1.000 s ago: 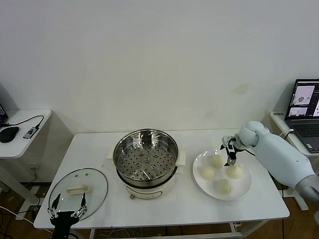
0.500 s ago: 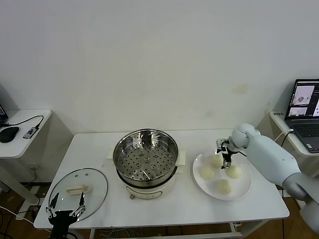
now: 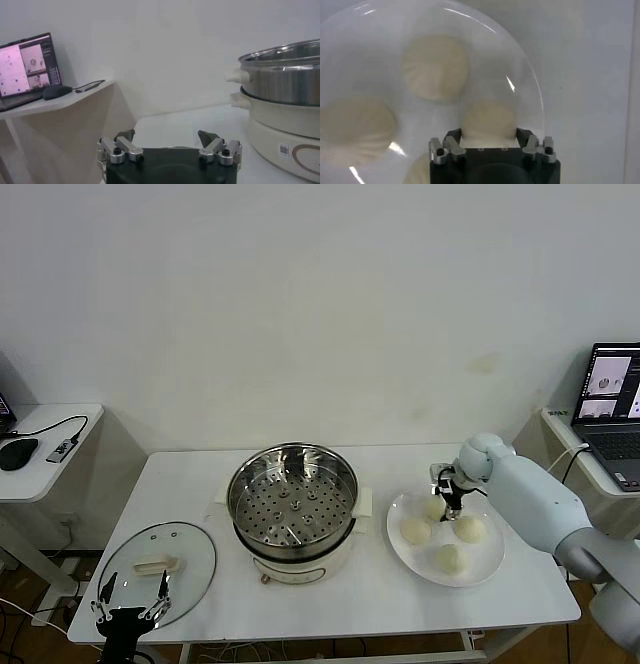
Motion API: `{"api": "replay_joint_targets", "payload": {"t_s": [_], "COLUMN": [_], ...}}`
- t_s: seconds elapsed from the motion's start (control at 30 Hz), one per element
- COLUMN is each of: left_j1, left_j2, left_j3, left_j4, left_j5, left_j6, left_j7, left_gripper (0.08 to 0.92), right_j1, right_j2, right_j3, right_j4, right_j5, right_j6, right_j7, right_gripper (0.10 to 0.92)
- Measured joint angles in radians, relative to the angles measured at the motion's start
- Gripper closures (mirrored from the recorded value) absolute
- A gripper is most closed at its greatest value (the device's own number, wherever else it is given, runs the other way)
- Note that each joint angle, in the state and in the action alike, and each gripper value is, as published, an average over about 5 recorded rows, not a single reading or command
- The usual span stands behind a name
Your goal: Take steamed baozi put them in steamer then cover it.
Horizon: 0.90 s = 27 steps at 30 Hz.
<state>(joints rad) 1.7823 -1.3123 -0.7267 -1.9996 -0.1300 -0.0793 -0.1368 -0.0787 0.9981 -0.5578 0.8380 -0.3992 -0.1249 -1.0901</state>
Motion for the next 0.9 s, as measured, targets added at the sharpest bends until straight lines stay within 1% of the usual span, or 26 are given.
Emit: {"api": "replay_joint_targets", "payload": {"t_s": [0.17, 0.37, 0.67, 0.9], "left_j1": [0.000, -0.008, -0.023, -0.025], "left_j2": [0.003, 0.003, 0.014, 0.030], "left_j3": [-0.001, 0.000, 0.011, 0.012], "left_j4": [0.000, 0.009, 0.018, 0.019], "left_j5": [-0.001, -0.008, -0.021, -0.038], "left_j6": [0.000, 0.001, -0.003, -0.011], "left_j7": [-0.001, -0.001, 0.002, 0.007], "left_gripper": [0.177, 0.177, 0.177, 0.177], "right_j1": [0.011, 0.056, 0.230, 0.439], "right_j2": [-0.017, -0.069, -0.149, -0.137], "right_j3": [-0.013, -0.062, -0.201, -0.349], "right_j4": [0.025, 0.105, 0.275, 0.342], "right_j5": [0.025, 0.097, 0.296, 0.459], "right_j6": [-0.006, -0.033, -0.088, -0.096], "right_j7": [-0.002, -0.008, -0.021, -0.022], "right_gripper": [0.414, 0.414, 0.414, 0.414]}}
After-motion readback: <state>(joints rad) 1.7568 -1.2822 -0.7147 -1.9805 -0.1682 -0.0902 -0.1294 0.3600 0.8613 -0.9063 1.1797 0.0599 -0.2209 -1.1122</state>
